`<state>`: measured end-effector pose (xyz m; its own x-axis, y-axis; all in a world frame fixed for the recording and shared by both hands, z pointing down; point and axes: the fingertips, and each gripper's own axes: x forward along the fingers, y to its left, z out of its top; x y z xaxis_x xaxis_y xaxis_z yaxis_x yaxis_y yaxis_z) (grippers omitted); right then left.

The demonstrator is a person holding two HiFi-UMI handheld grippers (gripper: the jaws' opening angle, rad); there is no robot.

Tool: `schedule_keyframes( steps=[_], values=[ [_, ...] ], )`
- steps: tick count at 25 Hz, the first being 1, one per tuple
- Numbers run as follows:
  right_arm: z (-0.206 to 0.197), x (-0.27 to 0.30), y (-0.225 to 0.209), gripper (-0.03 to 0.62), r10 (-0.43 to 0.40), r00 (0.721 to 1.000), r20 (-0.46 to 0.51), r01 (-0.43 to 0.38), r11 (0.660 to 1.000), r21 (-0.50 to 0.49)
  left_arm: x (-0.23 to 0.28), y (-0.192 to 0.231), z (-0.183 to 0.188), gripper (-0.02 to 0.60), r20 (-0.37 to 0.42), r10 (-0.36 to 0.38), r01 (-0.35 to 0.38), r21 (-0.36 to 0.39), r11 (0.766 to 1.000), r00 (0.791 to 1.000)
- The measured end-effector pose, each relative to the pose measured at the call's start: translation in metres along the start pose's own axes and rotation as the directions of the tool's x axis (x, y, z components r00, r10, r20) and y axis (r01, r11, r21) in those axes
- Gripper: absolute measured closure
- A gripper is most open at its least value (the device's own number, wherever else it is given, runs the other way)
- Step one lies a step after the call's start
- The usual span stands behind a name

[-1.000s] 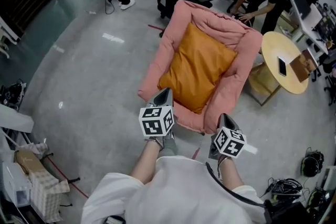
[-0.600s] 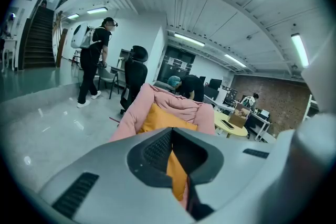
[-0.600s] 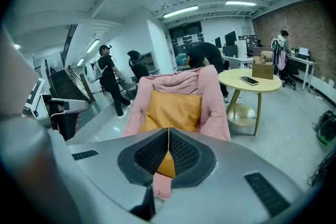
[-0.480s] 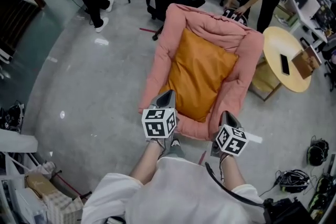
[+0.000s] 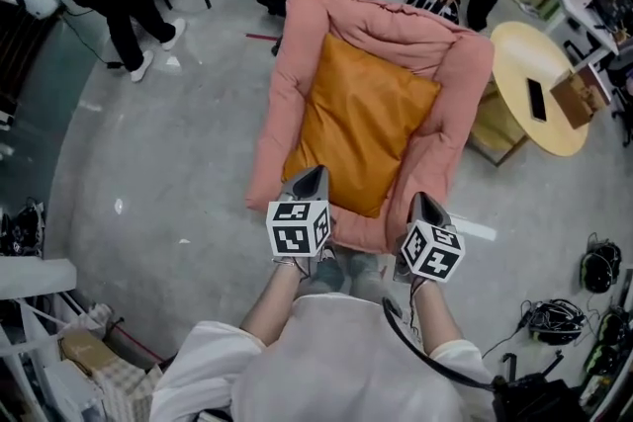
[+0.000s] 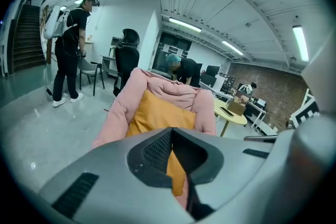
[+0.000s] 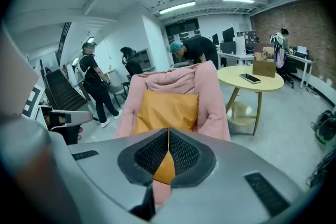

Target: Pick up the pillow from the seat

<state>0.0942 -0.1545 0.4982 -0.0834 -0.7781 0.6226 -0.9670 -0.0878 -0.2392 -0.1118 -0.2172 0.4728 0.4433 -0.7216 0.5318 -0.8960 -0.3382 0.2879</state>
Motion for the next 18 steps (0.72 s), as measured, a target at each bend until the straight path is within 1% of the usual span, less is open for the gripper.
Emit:
schedule_keyframes(
  steps=[3, 6, 8, 13, 18],
  values=[
    [0.003, 0.007, -0.005, 0.563, 0.017, 1.000, -0.012, -0.017, 1.000, -0.006, 0.003, -0.008, -0.003, 0.574, -0.013, 0.007, -0.007, 0.012, 1.000, 1.000],
    [0.011, 0.015, -0.007, 0.563, 0.029, 0.999, -0.014, -0.029, 0.999, -0.013, 0.008, -0.012, 0.002, 0.574, -0.015, 0.017, -0.017, 0.034, 0.999, 1.000],
    [0.014, 0.021, -0.007, 0.563, 0.037, 0.999, -0.016, -0.037, 0.999, -0.012, 0.013, -0.011, 0.002, 0.574, -0.020, 0.025, -0.024, 0.036, 0.999, 0.999],
    [0.006, 0.039, -0.012, 0.563, 0.044, 0.998, -0.048, -0.044, 0.999, -0.005, 0.029, -0.006, -0.013, 0.574, -0.067, 0.043, -0.041, 0.034, 0.999, 0.997],
    [-0.013, 0.060, -0.020, 0.563, 0.029, 0.995, -0.091, -0.026, 0.999, 0.027, 0.048, -0.006, -0.037, 0.574, -0.125, 0.034, -0.027, 0.053, 0.998, 0.992]
  ],
)
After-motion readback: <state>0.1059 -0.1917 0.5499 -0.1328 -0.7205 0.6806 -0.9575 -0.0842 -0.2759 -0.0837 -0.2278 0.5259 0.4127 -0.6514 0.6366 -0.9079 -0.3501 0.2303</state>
